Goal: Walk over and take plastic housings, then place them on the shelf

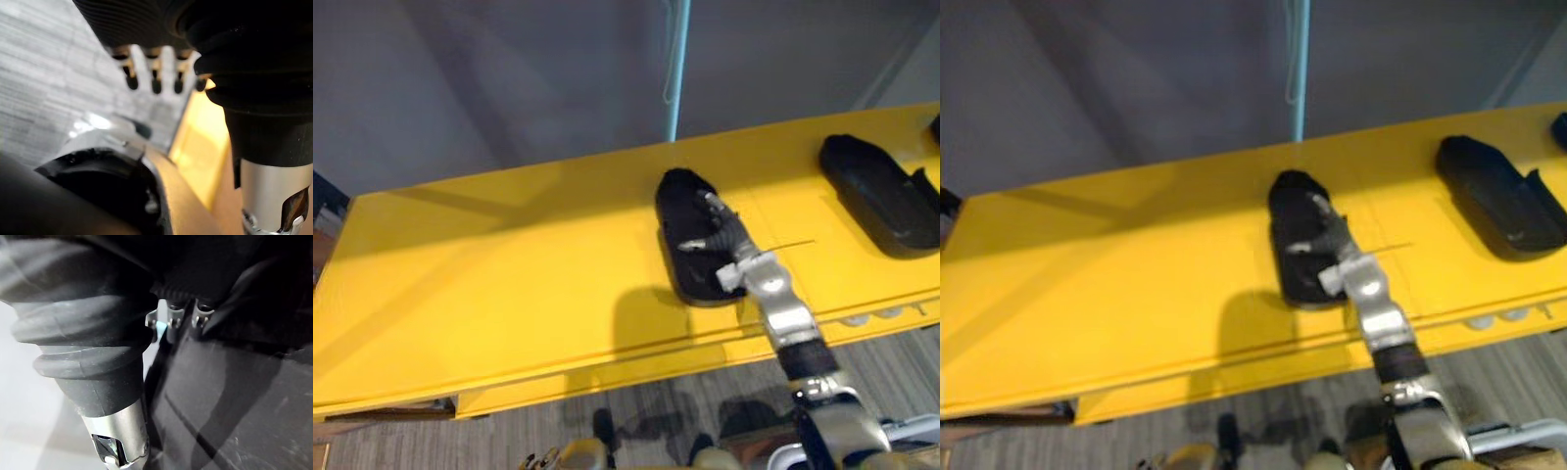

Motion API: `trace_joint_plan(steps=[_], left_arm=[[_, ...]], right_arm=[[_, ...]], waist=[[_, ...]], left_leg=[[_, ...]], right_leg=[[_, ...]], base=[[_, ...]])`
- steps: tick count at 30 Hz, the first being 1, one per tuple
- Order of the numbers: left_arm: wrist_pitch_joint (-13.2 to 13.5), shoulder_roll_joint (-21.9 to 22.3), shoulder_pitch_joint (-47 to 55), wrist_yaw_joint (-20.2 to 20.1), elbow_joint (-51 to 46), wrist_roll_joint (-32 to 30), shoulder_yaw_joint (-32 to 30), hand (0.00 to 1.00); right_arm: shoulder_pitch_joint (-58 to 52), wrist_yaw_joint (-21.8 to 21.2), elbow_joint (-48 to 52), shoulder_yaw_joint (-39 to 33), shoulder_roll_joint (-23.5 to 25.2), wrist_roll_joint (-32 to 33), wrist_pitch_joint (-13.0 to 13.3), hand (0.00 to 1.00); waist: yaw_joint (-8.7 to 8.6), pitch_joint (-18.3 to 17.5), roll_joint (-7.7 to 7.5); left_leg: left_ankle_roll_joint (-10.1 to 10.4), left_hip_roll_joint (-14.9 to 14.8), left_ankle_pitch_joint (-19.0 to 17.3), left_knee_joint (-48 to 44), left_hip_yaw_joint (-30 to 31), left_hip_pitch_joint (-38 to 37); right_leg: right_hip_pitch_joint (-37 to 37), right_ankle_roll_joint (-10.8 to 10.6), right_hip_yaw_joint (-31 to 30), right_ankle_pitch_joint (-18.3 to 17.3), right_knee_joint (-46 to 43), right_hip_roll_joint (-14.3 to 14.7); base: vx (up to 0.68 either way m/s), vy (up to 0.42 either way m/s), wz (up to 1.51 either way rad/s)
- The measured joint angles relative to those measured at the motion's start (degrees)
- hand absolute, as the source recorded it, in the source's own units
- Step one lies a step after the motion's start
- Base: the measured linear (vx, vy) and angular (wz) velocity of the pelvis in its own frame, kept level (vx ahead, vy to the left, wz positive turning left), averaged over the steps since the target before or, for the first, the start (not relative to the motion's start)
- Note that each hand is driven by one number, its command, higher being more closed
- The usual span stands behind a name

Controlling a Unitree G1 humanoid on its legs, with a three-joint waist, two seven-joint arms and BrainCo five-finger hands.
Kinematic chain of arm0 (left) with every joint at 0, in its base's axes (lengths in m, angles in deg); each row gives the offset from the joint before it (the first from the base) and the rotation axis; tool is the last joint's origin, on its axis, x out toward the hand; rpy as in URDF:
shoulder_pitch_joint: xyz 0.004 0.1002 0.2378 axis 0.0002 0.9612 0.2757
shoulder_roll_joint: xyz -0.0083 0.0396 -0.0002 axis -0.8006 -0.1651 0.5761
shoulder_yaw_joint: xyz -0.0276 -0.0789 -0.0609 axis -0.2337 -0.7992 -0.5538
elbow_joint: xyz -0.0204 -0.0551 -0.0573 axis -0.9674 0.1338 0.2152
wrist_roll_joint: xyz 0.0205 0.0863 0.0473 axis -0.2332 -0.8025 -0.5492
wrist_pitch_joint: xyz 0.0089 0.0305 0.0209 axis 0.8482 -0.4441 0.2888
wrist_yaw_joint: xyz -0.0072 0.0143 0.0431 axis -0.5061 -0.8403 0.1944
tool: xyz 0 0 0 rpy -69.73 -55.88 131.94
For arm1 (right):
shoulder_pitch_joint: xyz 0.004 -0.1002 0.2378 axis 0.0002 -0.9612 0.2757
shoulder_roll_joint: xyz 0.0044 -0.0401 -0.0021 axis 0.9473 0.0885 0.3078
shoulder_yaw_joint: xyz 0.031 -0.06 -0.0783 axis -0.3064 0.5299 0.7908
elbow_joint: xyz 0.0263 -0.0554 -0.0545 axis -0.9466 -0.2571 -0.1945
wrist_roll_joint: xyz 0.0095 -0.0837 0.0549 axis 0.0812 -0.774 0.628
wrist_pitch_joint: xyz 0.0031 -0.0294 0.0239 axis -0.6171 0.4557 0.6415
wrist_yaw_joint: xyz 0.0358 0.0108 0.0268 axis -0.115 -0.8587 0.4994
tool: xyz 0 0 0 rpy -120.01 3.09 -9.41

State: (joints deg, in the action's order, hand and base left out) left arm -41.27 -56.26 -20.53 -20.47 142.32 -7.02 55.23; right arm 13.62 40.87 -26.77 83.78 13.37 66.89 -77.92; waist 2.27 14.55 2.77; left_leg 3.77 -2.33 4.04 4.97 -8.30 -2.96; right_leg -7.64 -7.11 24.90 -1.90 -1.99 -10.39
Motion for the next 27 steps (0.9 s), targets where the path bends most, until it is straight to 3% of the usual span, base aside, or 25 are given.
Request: trace_joint_plan(steps=[7, 19, 24, 27], left_arm=[[-0.9, 0.1, 0.8, -0.1, -0.1, -0.1, -0.1, 0.00], [-0.8, 1.2, 0.9, -0.5, -0.9, -1.3, -0.4, 0.00], [0.2, 1.2, 0.9, -0.8, -0.9, -1.7, -0.5, 0.00], [0.8, 1.2, 0.8, -0.8, -0.8, -1.7, -0.5, 0.00]], right_arm=[[1.4, 1.7, -2.7, -0.2, -0.9, -5.7, 2.6, 0.00], [5.0, 4.3, -0.7, -0.2, -2.2, 0.0, 11.5, 0.00], [5.0, 4.8, 10.9, -1.3, -1.7, 2.9, 13.4, 0.00], [3.8, 4.5, 19.1, -3.1, -1.0, 4.2, 13.2, 0.00]], waist=[[0.17, 0.3, 0.46], [0.24, 0.8, 0.97], [0.21, 0.9, 0.84], [0.10, 1.0, 0.52]], left_leg=[[0.0, 0.5, 0.0, 0.0, 0.1, 0.2], [0.0, 0.9, 0.0, 0.0, 0.0, 0.2], [0.0, 0.4, 0.0, -0.2, -0.7, 0.1], [0.0, -0.3, 0.0, -0.2, -1.7, -0.2]], right_leg=[[0.0, -0.2, 0.2, 0.1, 0.1, -0.4], [-0.2, -0.6, 0.1, 0.4, 0.4, -0.5], [0.4, -0.4, -1.2, 0.5, 0.4, -0.4], [0.7, 0.0, -2.2, 0.7, 0.4, 0.4]], base=[[-0.01, 0.005, 0.03], [0.00, 0.000, 0.00], [0.01, 0.002, -0.10], [-0.02, -0.020, -0.17]])
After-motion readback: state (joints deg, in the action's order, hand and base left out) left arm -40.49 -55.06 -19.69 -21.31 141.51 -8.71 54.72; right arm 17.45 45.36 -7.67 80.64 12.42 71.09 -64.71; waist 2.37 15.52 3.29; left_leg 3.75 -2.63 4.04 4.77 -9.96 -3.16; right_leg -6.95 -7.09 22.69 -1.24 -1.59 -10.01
